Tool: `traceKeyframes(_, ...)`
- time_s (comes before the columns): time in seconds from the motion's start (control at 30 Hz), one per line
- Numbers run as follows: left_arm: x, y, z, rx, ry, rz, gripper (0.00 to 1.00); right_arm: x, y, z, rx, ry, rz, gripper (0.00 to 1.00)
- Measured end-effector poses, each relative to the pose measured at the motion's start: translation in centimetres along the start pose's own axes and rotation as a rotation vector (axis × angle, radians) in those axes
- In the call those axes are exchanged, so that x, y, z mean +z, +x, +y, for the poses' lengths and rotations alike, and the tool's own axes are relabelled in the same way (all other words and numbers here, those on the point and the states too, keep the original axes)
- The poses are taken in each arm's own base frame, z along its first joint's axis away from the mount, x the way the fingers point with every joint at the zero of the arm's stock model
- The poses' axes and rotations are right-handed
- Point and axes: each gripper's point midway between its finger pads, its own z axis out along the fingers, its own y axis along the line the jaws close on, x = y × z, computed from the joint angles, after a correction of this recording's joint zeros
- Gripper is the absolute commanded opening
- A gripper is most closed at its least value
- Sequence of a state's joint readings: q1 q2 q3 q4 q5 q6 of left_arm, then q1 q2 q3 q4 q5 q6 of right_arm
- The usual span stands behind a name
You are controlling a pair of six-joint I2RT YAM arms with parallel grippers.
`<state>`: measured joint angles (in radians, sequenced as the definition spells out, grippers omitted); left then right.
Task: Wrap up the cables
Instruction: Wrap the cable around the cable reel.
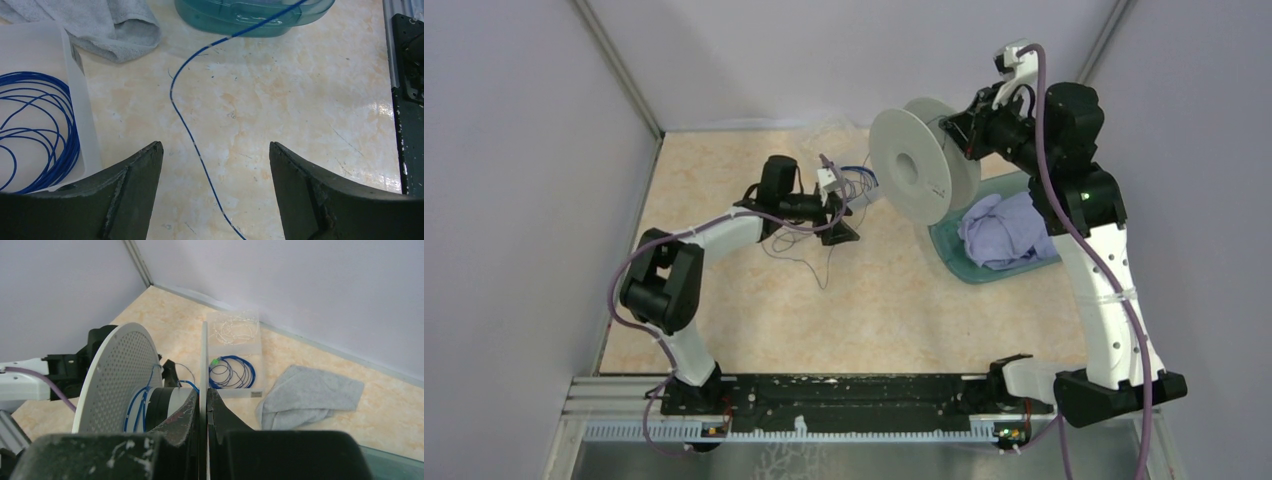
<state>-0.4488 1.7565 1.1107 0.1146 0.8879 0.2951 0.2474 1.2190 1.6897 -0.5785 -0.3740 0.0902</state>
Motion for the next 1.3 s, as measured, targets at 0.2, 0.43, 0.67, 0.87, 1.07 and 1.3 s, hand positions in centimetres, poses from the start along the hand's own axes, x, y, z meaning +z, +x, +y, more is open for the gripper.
traceKeyframes(0.2,1.4,0.5,0.3,-0.02,0.031,-0.007,0.81,-0.1,0.4,0.5,0.029,-0.025,0.019,0.0)
traceKeyframes(0.43,3.3,0.3,0.7,-0.049,0.046,-0.015,0.63,-0.3,0.3,0.7,0.042,-0.034,0.019,0.0)
traceKeyframes(0.67,4.0,1.0,1.0,-0.094,0.046,-0.013,0.12,-0.9,-0.9,0.7,0.031,-0.023,-0.006,0.0)
traceKeyframes(0.87,4.0,1.4,0.7,-0.087,0.06,0.002,0.0,-0.9,-0.8,-0.4,0.033,0.035,-0.002,0.0)
traceKeyframes(1.07,3.2,2.3,-0.3,-0.045,0.049,0.079,0.0,-0.8,-0.5,-2.0,0.047,0.125,0.006,0.0)
traceKeyframes(1.3,2.1,5.3,-2.3,0.003,0.044,0.207,0.0,-0.4,-0.9,-4.2,0.071,0.22,0.003,0.0)
